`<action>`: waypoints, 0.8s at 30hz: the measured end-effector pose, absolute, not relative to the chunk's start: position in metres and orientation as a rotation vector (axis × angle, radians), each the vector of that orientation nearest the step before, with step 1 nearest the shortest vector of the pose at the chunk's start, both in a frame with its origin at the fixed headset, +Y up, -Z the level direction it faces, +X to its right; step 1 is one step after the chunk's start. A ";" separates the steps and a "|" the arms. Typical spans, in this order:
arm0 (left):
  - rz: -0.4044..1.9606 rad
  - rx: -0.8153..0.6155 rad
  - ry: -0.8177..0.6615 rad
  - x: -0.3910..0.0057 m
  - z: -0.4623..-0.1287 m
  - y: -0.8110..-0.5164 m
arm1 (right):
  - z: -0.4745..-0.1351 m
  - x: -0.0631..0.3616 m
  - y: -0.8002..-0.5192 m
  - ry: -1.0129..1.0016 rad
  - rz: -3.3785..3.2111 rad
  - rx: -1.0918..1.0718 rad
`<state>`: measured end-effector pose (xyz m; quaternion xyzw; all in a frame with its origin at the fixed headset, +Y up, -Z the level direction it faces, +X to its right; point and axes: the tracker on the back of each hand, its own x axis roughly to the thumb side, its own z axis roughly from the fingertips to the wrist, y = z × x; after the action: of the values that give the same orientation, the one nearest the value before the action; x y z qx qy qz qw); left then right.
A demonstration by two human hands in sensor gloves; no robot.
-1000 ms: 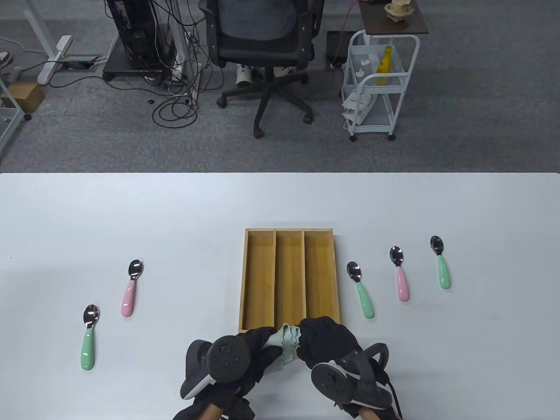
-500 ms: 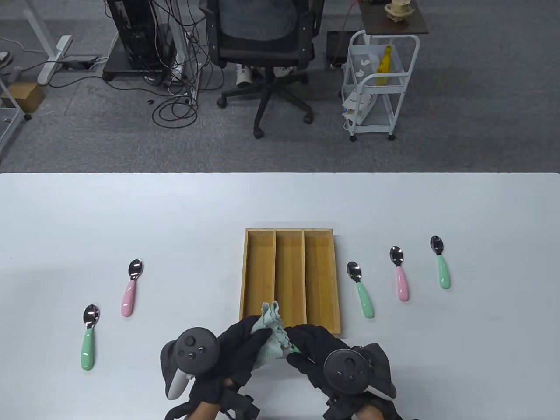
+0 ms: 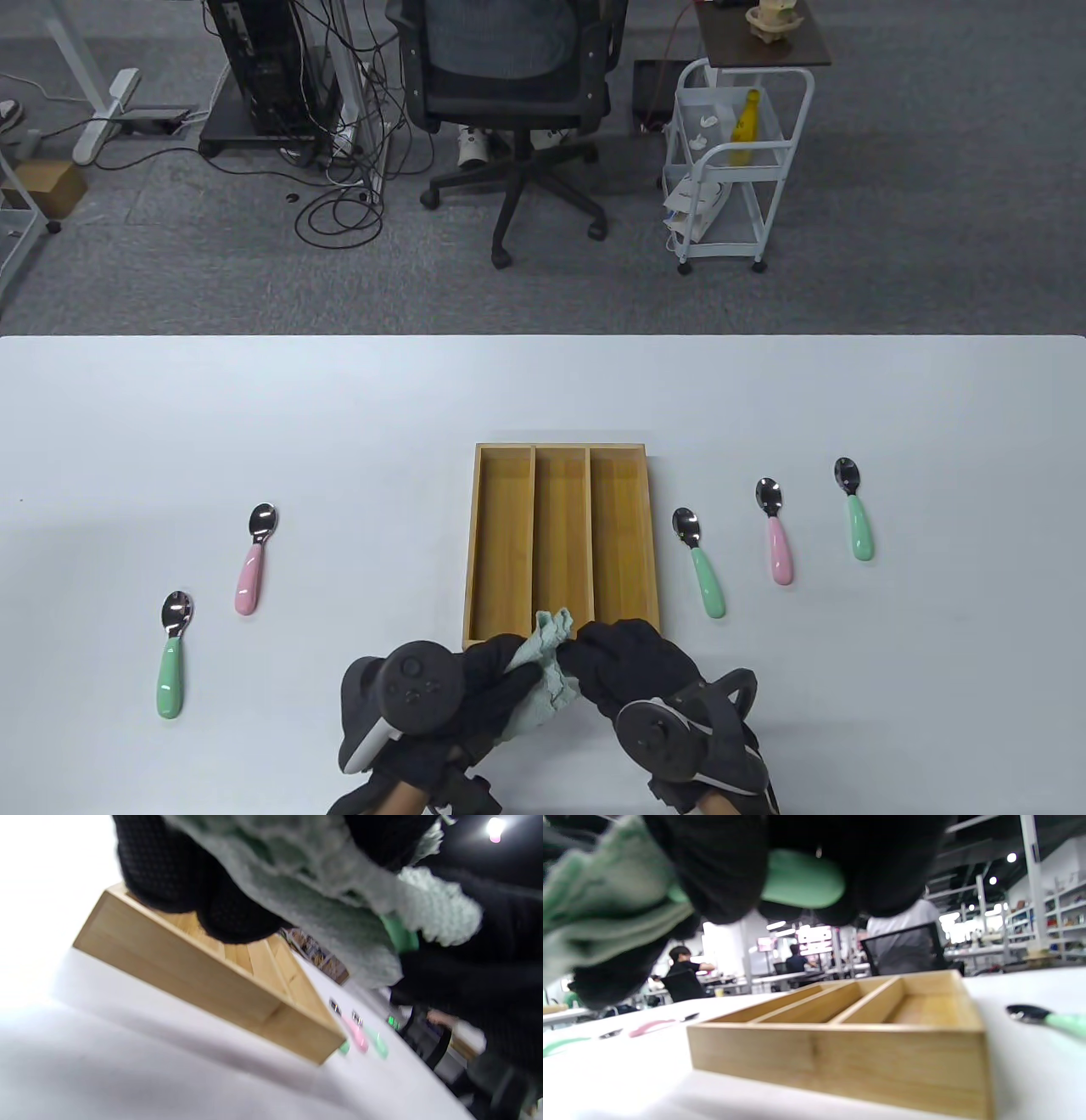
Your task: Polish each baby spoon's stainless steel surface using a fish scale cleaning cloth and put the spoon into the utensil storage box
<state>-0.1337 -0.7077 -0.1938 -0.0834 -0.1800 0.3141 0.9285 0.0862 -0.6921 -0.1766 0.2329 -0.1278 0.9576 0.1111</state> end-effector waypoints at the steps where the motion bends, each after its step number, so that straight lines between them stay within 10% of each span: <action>1: 0.605 -0.202 -0.386 -0.130 -0.194 -0.709 | -0.176 0.085 -0.692 -0.392 2.835 0.693; 24: 1.000 0.028 -0.071 -0.170 -0.189 -0.704 | -0.167 0.071 -0.692 -0.281 2.578 0.696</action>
<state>-0.1700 -0.7041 -0.1887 0.0136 -0.0340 0.4793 0.8769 0.0709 -0.6917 -0.1674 0.2523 -0.1018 0.9353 0.2262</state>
